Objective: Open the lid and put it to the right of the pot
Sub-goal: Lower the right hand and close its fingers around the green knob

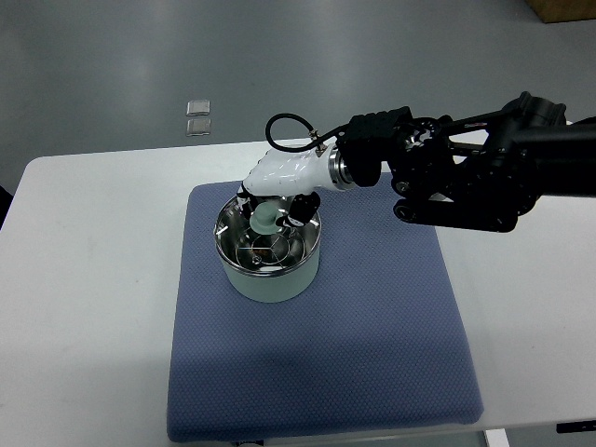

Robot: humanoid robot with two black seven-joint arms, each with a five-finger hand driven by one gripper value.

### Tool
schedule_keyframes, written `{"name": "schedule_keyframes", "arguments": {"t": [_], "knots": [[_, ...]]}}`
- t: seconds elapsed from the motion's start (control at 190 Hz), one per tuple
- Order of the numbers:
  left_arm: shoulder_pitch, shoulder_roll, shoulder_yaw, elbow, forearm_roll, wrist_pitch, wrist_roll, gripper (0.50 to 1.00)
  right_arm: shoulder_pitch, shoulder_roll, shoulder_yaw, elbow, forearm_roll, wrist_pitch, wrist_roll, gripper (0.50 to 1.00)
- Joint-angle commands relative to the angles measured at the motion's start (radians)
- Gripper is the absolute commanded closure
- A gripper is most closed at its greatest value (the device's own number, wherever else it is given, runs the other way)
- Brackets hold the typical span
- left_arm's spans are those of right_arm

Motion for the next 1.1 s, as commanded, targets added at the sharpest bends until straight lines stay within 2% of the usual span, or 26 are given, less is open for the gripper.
{"name": "schedule_keyframes", "arguments": {"t": [0.0, 0.142, 0.21, 0.394, 0.399, 0.452, 0.489, 0.536, 0.541, 1.093], "knots": [[0.000, 0.000, 0.000, 0.000, 0.000, 0.000, 0.000, 0.500, -0.001, 0.000, 0.000, -0.001, 0.000, 0.000, -0.001, 0.836], [0.000, 0.000, 0.000, 0.000, 0.000, 0.000, 0.000, 0.500, -0.003, 0.002, 0.000, -0.006, 0.000, 0.000, -0.001, 0.848], [0.000, 0.000, 0.000, 0.000, 0.000, 0.000, 0.000, 0.500, -0.001, 0.002, 0.002, -0.006, 0.000, 0.000, -0.007, 0.873], [0.000, 0.000, 0.000, 0.000, 0.000, 0.000, 0.000, 0.500, -0.001, 0.003, 0.002, -0.006, 0.000, 0.000, -0.009, 0.899], [0.000, 0.000, 0.000, 0.000, 0.000, 0.000, 0.000, 0.500, -0.001, 0.003, 0.002, -0.006, 0.000, 0.000, -0.009, 0.922], [0.000, 0.000, 0.000, 0.000, 0.000, 0.000, 0.000, 0.500, -0.001, 0.003, 0.002, -0.006, 0.000, 0.000, -0.009, 0.957], [0.000, 0.000, 0.000, 0.000, 0.000, 0.000, 0.000, 0.500, -0.001, 0.003, 0.002, -0.006, 0.000, 0.000, -0.010, 0.975], [0.000, 0.000, 0.000, 0.000, 0.000, 0.000, 0.000, 0.500, -0.001, 0.003, 0.002, -0.006, 0.000, 0.000, -0.010, 0.975], [0.000, 0.000, 0.000, 0.000, 0.000, 0.000, 0.000, 0.500, -0.001, 0.002, 0.002, -0.006, 0.000, 0.001, -0.010, 1.000], [0.000, 0.000, 0.000, 0.000, 0.000, 0.000, 0.000, 0.500, 0.011, -0.020, 0.017, 0.009, 0.006, 0.012, -0.003, 1.000]]}}
